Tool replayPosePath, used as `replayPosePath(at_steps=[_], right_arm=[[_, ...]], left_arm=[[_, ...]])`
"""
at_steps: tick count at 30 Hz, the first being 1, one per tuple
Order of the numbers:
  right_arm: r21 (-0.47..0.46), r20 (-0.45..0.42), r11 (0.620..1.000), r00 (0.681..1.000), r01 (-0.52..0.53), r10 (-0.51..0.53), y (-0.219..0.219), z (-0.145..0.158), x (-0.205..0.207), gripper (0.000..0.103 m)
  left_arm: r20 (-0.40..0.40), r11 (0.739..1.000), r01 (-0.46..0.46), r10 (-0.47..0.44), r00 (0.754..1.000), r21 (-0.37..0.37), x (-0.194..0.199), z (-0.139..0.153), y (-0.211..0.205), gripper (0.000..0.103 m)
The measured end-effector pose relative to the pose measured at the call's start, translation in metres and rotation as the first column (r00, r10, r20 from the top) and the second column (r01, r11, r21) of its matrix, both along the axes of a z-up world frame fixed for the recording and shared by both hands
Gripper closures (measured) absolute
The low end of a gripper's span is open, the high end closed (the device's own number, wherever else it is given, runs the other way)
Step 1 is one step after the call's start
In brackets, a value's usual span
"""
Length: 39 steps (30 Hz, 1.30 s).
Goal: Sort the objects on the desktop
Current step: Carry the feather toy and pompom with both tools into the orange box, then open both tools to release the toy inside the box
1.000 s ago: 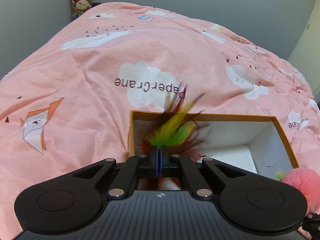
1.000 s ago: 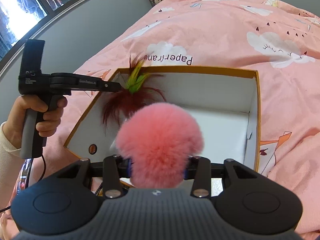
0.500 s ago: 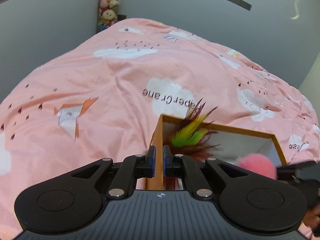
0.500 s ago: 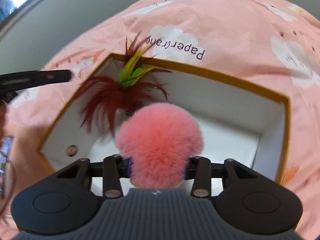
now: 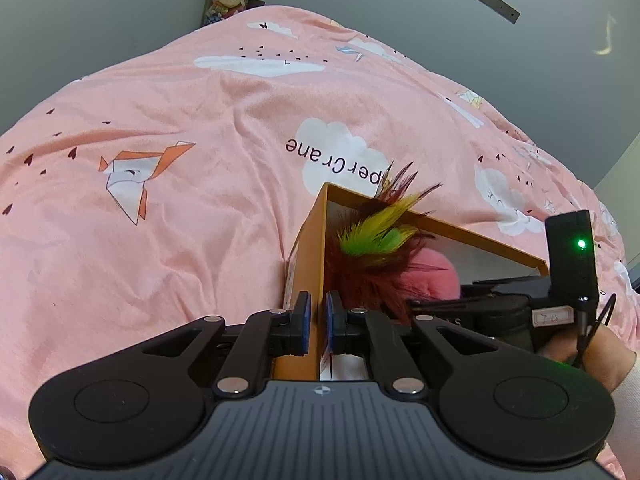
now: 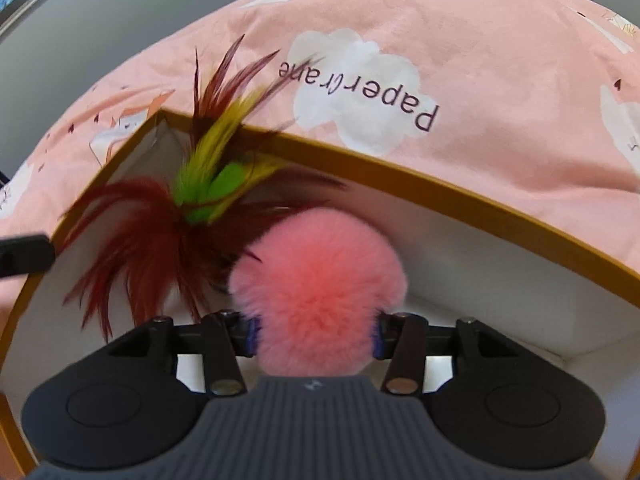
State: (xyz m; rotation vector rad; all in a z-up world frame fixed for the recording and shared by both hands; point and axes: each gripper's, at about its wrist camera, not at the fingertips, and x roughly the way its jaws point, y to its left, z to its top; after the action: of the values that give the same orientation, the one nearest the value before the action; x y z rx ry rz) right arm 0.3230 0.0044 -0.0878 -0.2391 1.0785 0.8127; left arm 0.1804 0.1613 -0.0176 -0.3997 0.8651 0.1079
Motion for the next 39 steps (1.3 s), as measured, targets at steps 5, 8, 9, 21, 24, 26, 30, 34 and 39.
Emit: replayPosePath(at_steps=[5,8,9,21,24,26,30,34,39], right_arm=[[0.002,-0.003,1.0,1.0,-0.004,0.004,0.0,-0.001,-0.001,0.038],[0.007,-0.009,1.0,1.0,-0.004,0.004,-0.007,0.0,-0.002,0.032],[0.008,-0.014,1.0,1.0,-0.005,0.005,-0.009,0.0,-0.003,0.031],[0.047,-0.008,0.997,0.998,-0.056,0.057,-0.016,0.011,-0.012,0.034],[0.043,0.022,0.996,0.996,-0.082,0.081,-0.009,0.012,-0.014,0.05],[0.051,0.018,0.993,0.994,-0.105,0.104,-0.002,0.013,-0.015,0.057],[-0.01,0.064,0.993,0.991,-0.116,0.117,0.012,0.011,-0.018,0.066],[-0.041,0.058,0.993,0.992,-0.11,0.112,0.014,0.011,-0.017,0.069],[-0.031,0.06,0.998,0.996,-0.062,0.064,-0.004,0.035,-0.027,0.068]], left_arm=[[-0.006,1.0,0.0,0.0,1.0,0.008,-0.001,-0.003,-0.002,0.096],[-0.005,1.0,0.001,-0.001,1.0,0.012,-0.001,-0.002,-0.003,0.096],[-0.006,1.0,0.0,0.0,1.0,0.011,-0.001,-0.002,-0.003,0.096],[-0.005,1.0,-0.005,0.005,1.0,-0.009,-0.003,-0.002,-0.002,0.096],[-0.004,1.0,-0.006,0.006,1.0,-0.015,-0.003,-0.001,0.0,0.096],[-0.002,1.0,-0.007,0.007,1.0,-0.019,-0.004,-0.001,0.001,0.096],[0.002,1.0,-0.009,0.009,1.0,-0.021,-0.005,0.0,0.001,0.096],[0.013,1.0,-0.004,0.004,1.0,-0.009,-0.007,0.005,0.0,0.096],[0.04,1.0,0.007,-0.009,0.999,0.031,-0.014,0.019,-0.007,0.096]])
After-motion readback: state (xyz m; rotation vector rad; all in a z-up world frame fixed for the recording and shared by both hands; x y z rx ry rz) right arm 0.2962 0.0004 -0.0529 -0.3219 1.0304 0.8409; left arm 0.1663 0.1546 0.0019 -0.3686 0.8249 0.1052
